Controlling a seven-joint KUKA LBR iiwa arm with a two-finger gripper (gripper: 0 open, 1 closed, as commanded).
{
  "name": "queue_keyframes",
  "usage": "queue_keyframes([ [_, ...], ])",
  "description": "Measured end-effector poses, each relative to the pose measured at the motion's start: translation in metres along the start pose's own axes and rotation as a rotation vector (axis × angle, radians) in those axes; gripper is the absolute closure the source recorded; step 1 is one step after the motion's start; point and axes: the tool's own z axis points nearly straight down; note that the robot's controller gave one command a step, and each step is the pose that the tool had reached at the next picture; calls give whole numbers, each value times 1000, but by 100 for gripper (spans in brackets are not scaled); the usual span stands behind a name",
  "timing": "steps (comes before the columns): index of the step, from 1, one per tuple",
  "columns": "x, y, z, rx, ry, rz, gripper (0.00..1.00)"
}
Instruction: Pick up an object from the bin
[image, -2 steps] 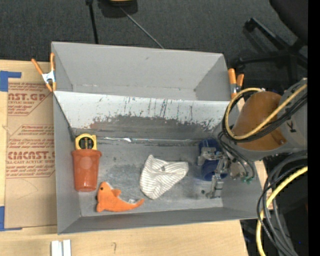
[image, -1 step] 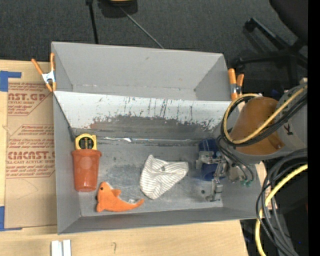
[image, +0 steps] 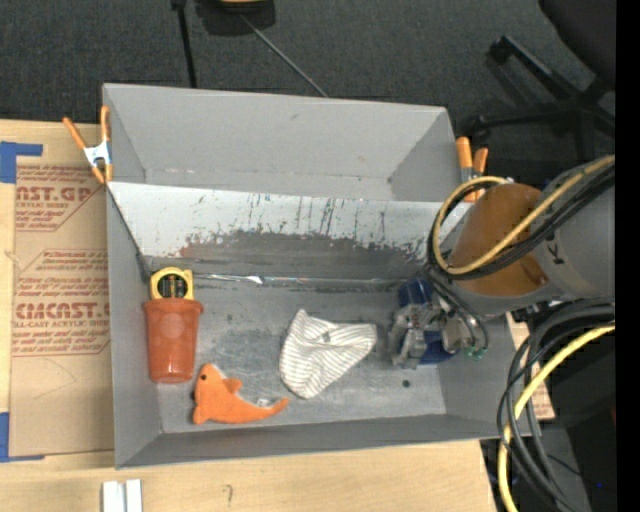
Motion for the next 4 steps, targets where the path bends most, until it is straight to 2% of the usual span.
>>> queue_keyframes([
  [1,0,0,0,0,0,0,100],
  [2,-3,14,-30,6,3,27,100],
  [3,-4,29,-73,6,-1,35,0],
  [4,-4,27,-69,6,1,37,0],
])
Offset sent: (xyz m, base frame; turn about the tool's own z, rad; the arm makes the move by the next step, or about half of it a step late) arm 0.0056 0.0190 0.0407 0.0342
